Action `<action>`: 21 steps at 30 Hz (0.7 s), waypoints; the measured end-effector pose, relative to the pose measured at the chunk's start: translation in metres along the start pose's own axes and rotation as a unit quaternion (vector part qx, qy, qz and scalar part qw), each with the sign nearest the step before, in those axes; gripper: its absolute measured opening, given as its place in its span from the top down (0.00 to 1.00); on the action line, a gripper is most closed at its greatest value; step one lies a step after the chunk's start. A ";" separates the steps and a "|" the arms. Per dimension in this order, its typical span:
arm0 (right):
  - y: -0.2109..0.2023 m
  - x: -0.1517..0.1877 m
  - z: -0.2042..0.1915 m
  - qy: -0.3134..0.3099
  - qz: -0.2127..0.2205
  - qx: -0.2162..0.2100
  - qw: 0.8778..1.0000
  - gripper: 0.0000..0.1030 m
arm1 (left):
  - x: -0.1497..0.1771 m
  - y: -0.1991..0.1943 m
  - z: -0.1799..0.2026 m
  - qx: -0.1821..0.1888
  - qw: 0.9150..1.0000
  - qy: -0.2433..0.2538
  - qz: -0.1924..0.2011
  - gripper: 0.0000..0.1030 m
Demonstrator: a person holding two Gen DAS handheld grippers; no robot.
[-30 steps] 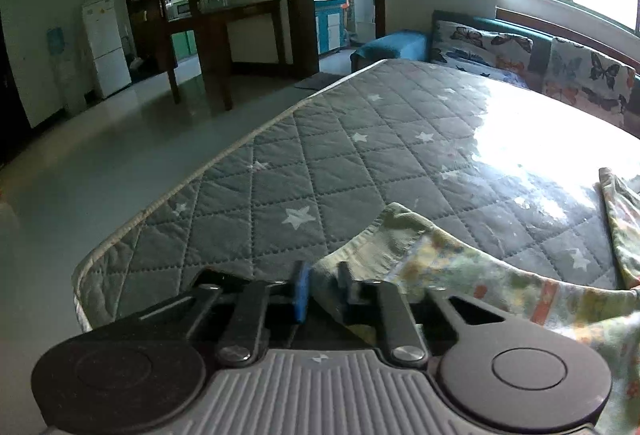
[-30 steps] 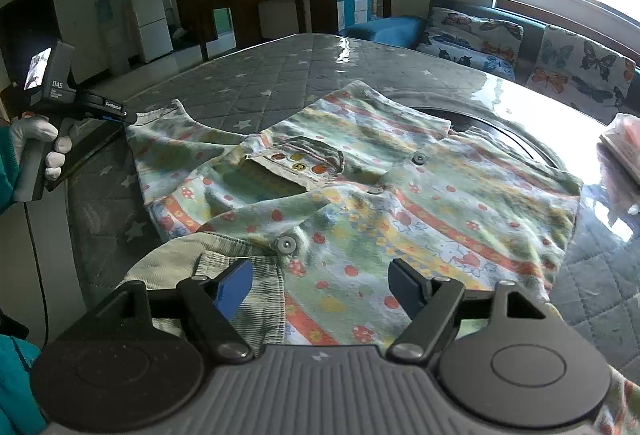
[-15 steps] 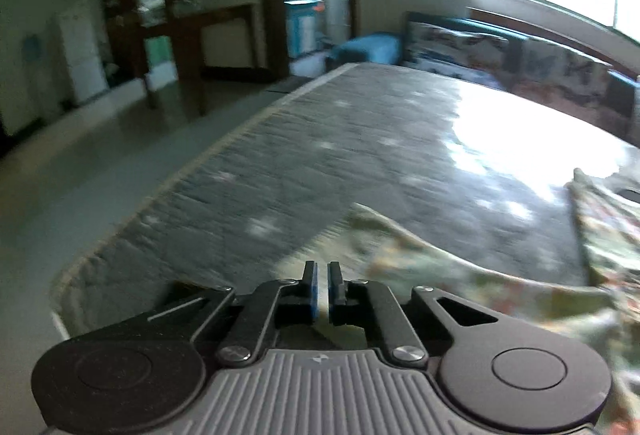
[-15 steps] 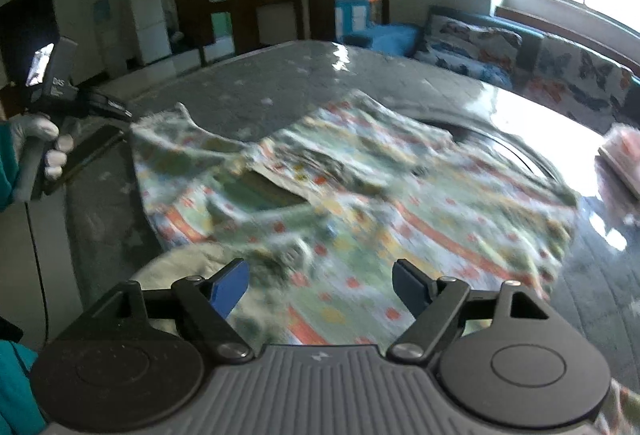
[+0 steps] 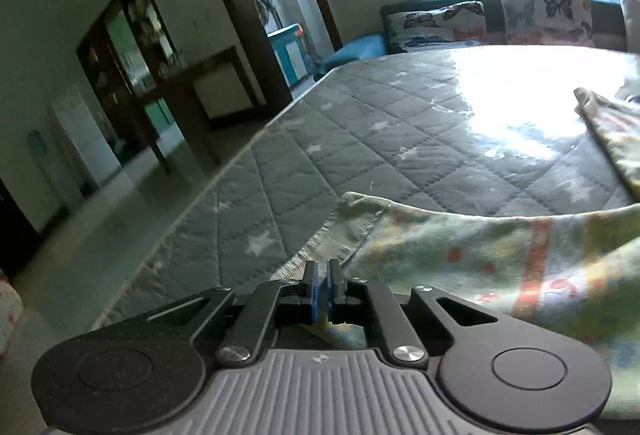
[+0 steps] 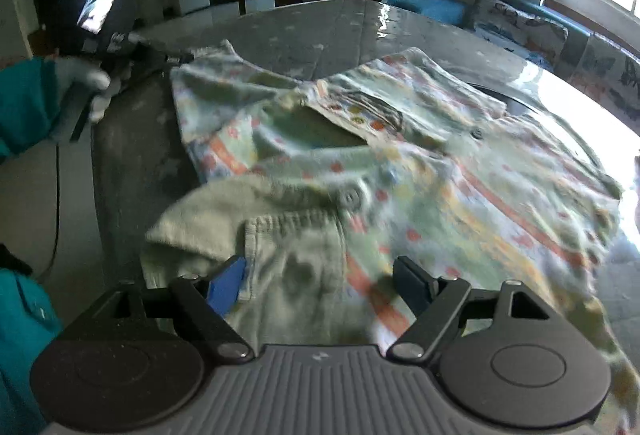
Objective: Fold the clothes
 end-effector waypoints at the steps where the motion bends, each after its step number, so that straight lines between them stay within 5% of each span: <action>1: -0.003 0.004 0.001 -0.002 -0.003 0.002 1.000 0.20 | -0.001 0.002 0.002 -0.004 1.000 0.007 0.000 0.96; 9: -0.011 0.009 0.004 0.006 -0.006 0.006 1.000 0.20 | -0.009 0.022 -0.002 -0.028 0.999 0.031 -0.010 0.95; 13: -0.020 0.002 0.011 0.022 0.017 0.007 1.000 0.19 | -0.014 0.019 -0.010 -0.018 1.000 -0.004 -0.023 0.92; 17: -0.025 -0.007 0.024 0.045 0.034 0.020 0.998 0.19 | -0.024 -0.016 0.018 0.064 0.998 -0.029 0.000 0.92; 21: -0.025 -0.016 0.033 0.071 0.042 0.016 0.996 0.19 | -0.029 -0.049 0.074 0.181 0.983 -0.027 0.009 0.92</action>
Point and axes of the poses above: each gripper's, at about its wrist camera, not at the fingertips, and y roughly the way its jaws point, z to its right, x to its underside, the point moved 8 cm from there along y, roughly the way its jaws point, and after that the axes turned 11 degrees about x, right-handed, at the moved point
